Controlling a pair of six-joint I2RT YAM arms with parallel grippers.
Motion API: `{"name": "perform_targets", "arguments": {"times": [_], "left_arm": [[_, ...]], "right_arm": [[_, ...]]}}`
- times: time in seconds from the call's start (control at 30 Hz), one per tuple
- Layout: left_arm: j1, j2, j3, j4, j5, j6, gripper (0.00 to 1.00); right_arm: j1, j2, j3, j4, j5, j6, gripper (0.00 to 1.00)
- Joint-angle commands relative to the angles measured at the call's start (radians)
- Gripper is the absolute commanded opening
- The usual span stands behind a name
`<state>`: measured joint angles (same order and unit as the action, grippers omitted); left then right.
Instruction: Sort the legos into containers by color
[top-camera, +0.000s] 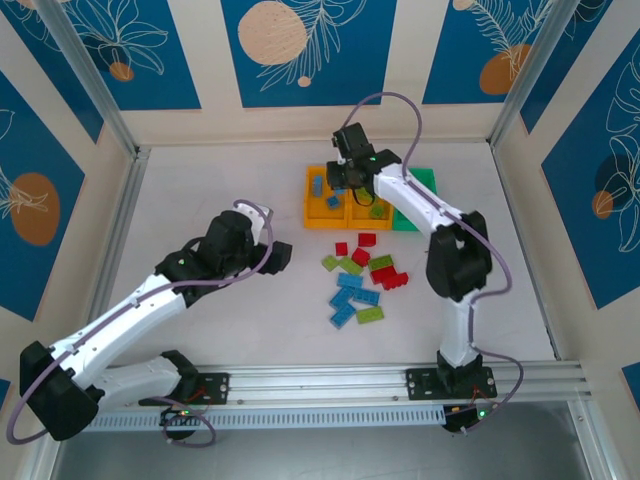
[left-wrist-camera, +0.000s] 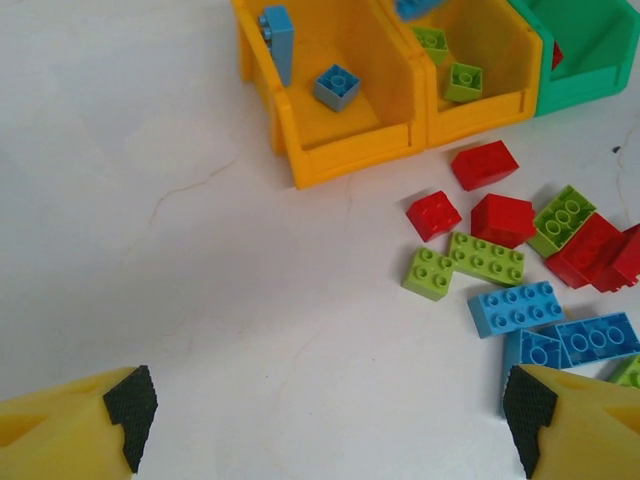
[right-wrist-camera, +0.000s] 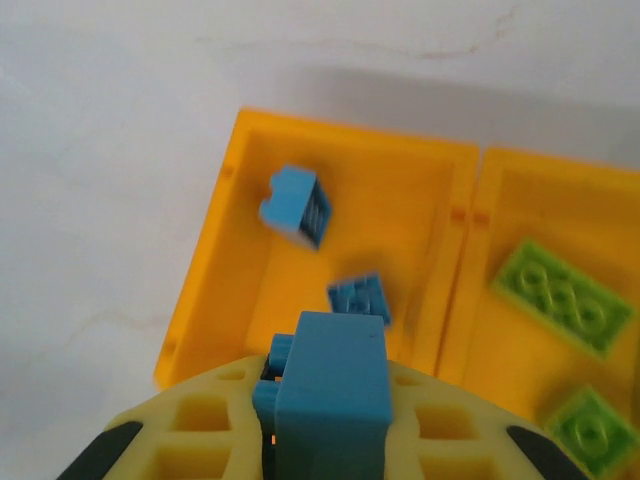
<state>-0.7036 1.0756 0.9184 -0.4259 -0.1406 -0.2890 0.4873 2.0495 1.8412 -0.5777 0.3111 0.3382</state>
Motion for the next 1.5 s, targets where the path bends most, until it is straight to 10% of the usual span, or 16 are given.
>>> {"name": "perform_targets", "arguments": {"times": [0.0, 0.1, 0.27, 0.8, 1.23, 1.47], "left_arm": [[-0.006, 0.011, 0.002, 0.01, 0.054, -0.04, 0.91], [-0.008, 0.036, -0.002, 0.01, 0.085, -0.072, 0.91], [-0.011, 0.125, 0.019, 0.028, 0.169, -0.099, 0.91], [-0.065, 0.752, 0.409, -0.107, 0.273, 0.06, 0.83], [-0.094, 1.0, 0.575, -0.157, 0.269, 0.187, 0.73], [-0.106, 0.993, 0.536, -0.151, 0.215, 0.198, 0.44]], "right_arm": [[-0.002, 0.128, 0.168, -0.081, -0.055, -0.038, 0.25], [-0.007, 0.195, 0.306, -0.159, -0.084, -0.047, 0.49], [-0.024, 0.098, 0.297, -0.249, -0.108, -0.033, 0.54], [-0.023, -0.943, -0.73, -0.23, -0.197, 0.218, 0.62], [-0.03, -0.973, -0.778, -0.333, -0.192, 0.251, 0.63], [-0.037, -0.939, -0.717, -0.351, -0.256, 0.25, 0.63]]}}
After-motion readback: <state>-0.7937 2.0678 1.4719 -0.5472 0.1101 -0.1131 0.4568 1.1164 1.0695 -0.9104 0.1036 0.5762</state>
